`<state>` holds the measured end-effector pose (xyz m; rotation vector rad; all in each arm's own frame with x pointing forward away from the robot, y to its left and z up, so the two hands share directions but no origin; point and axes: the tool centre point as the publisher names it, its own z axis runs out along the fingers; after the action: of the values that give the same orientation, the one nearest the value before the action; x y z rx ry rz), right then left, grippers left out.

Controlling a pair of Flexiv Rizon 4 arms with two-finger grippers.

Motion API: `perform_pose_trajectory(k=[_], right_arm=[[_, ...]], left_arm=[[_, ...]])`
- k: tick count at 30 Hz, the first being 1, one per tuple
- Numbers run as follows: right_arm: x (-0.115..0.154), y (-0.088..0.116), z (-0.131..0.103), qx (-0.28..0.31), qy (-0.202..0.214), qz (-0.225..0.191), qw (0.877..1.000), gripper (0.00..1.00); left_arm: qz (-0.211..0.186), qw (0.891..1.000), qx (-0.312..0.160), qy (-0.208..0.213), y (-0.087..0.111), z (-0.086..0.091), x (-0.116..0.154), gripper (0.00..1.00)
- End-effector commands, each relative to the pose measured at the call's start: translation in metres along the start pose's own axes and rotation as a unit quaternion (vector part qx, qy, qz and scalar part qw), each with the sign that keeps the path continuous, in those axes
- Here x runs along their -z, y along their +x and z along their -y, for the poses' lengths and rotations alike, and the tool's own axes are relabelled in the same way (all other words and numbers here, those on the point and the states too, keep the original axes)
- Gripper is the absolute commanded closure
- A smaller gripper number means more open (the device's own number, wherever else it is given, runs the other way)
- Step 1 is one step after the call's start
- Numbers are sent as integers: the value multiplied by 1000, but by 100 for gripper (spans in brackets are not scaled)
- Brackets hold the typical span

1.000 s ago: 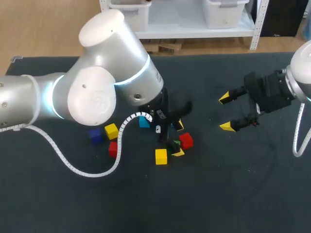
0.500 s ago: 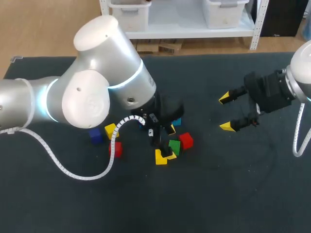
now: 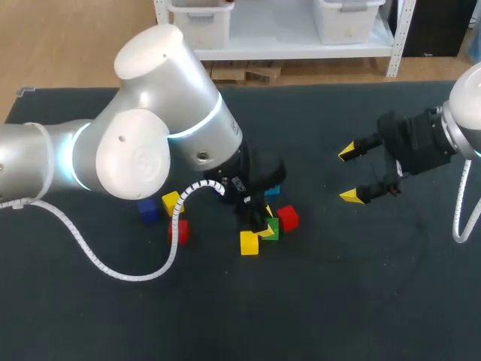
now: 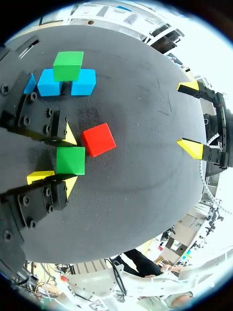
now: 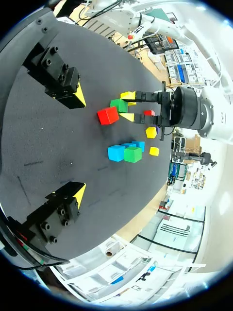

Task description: Place the blue cubes, place green cubes on the blue cubes, place the yellow cubes on the green cubes, then place the red cubes on the yellow cubes, and place purple cube on the red cubes.

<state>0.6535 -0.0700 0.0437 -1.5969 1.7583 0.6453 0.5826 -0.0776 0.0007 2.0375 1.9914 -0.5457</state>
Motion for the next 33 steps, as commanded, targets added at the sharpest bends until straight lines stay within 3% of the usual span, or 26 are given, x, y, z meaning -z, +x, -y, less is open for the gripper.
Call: perform_pose_trajectory(k=[1,7,14,23,33], right_arm=[[0,1,0,1,1,1,1000,0],[0,1,0,1,1,1,1000,0],[0,1,0,1,1,1,1000,0],[0,1,0,1,1,1,1000,0],[0,1,0,1,1,1,1000,0]], left_arm=[[3,1000,3,0,2,2,2,100],[5,1000,8,-5,2,4,8,100],[1,1000,3,-30,-1,0,37,100],[-22,998,10,-58,12,-20,71,100],[-39,996,24,-77,31,-47,87,100]])
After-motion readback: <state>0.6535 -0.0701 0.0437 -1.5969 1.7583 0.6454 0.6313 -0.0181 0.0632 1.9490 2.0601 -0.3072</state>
